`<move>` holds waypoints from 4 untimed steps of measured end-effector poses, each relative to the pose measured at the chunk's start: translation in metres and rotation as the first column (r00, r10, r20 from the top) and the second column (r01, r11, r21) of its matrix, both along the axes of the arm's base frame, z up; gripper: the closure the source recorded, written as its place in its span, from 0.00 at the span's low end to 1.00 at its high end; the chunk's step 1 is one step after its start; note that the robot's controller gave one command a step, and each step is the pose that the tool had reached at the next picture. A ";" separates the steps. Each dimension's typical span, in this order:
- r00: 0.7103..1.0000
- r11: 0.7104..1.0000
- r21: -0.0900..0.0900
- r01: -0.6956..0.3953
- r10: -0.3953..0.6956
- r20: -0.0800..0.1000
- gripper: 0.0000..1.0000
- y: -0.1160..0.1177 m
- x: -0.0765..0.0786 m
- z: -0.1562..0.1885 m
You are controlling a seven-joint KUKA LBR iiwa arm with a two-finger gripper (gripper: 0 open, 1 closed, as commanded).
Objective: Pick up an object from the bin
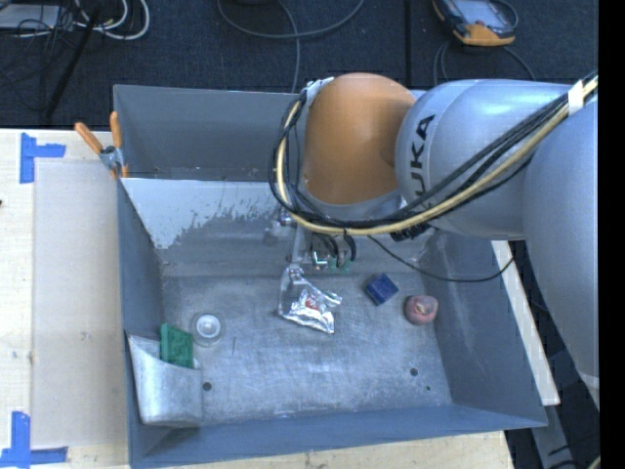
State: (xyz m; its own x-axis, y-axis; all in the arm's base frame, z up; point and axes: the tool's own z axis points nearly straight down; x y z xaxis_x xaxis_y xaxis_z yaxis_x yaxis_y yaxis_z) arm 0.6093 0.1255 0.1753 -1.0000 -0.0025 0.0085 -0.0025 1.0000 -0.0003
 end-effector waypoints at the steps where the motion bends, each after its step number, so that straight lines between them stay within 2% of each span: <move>1: 0.996 0.996 0.006 0.087 -0.087 0.011 0.00 -0.088 -0.018 -0.104; 2: 0.981 0.981 0.001 0.192 -0.192 0.009 0.00 -0.103 -0.027 -0.075; 3: 0.972 0.972 0.001 0.234 -0.234 0.008 0.00 -0.094 -0.027 -0.076; 4: 0.929 0.929 0.002 0.369 -0.369 0.010 0.00 -0.085 -0.028 -0.102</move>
Offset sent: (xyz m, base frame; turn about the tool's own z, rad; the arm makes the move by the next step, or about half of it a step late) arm -0.0194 -0.0883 -0.1053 0.0813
